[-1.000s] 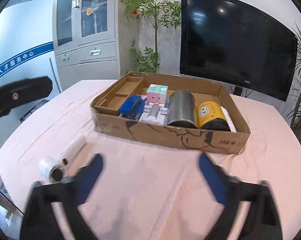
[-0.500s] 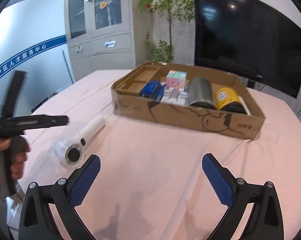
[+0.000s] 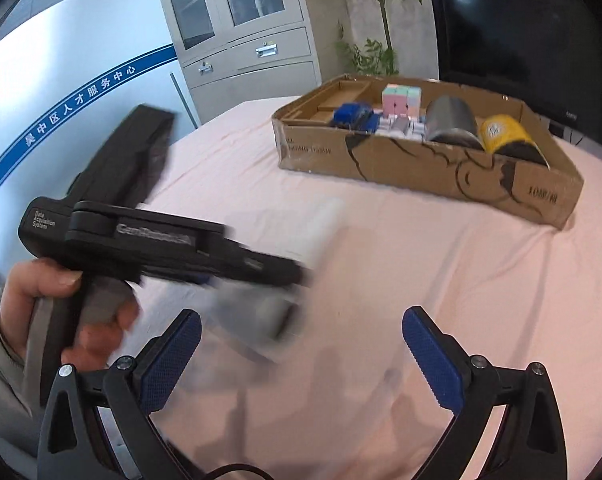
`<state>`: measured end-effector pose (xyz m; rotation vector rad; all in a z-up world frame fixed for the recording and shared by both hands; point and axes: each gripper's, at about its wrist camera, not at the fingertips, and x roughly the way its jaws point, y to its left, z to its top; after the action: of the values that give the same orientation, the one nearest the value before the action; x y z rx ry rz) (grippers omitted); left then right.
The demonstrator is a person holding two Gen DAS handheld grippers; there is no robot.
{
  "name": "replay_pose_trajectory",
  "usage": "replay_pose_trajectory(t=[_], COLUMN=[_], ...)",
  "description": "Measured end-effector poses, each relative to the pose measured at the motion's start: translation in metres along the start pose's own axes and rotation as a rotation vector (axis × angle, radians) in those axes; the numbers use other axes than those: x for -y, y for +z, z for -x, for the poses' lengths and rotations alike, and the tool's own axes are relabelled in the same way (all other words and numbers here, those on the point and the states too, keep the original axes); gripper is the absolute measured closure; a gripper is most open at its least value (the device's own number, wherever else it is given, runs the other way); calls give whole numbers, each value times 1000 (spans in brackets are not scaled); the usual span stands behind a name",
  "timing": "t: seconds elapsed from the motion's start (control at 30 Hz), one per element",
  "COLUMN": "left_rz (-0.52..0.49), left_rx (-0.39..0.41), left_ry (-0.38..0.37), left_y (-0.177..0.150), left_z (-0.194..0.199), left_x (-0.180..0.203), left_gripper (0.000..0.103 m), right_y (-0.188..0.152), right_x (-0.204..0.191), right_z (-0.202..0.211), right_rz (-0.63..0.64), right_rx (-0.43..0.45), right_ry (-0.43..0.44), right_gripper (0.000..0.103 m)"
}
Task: Organize rigid objects
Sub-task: 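Grasp the white hair dryer by its body with the right tool, then lower the hair dryer into the box's divider compartment, open right tool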
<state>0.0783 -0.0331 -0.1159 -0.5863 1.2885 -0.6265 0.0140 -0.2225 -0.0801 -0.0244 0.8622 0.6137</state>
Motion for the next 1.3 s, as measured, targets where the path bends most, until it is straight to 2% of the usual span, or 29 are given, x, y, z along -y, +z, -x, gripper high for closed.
replay_pose_trajectory(t=[0.07,0.23,0.33,0.37,0.4,0.53,0.6,0.7,0.83,0.87,0.93,1.03,1.13,1.3], left_rz=[-6,-22,-80,-103,-139,-322,-345,-266,-123,-122,-116,-119,-134,-231], left_rx=[-33,-61,-28,-13,12,140,155,95,-49,-47,-45,-5,64,209], left_ry=[-38,-28,8,15,35,163,194,141,40,22,35,104,104,130], left_y=[-3,1,6,7,11,26,30,33,29,26,23,24,28,61], left_z=[-17,-31,-18,-5,3,25,27,24,-3,-3,0,13,38,93], left_x=[11,17,22,20,23,42,42,23,-1,-2,-2,-6,-5,17], left_gripper=[37,37,37,37,37,37,37,37,37,38,40,64,65,69], right_y=[-8,-31,-35,-35,-35,-35,-33,-27,-20,-18,-15,-8,2,51], right_x=[8,19,25,28,28,28,31,31,21,17,11,-7,-17,-42], right_z=[1,-9,-15,-17,-18,-11,-8,-8,-18,-21,-25,-34,-38,-39], right_rz=[-25,-109,-135,-133,-129,-114,-124,-130,-126,-125,-127,-82,-70,-15], right_rx=[-24,-105,-113,-123,-130,-109,-91,-92,-116,-120,-127,-134,-113,11], right_ry=[-20,-44,-83,-96,-88,-100,-94,-98,-81,-68,-41,-64,-60,-78], right_gripper=[2,6,23,37,45,48,49,49,49,49,49,49,50,50])
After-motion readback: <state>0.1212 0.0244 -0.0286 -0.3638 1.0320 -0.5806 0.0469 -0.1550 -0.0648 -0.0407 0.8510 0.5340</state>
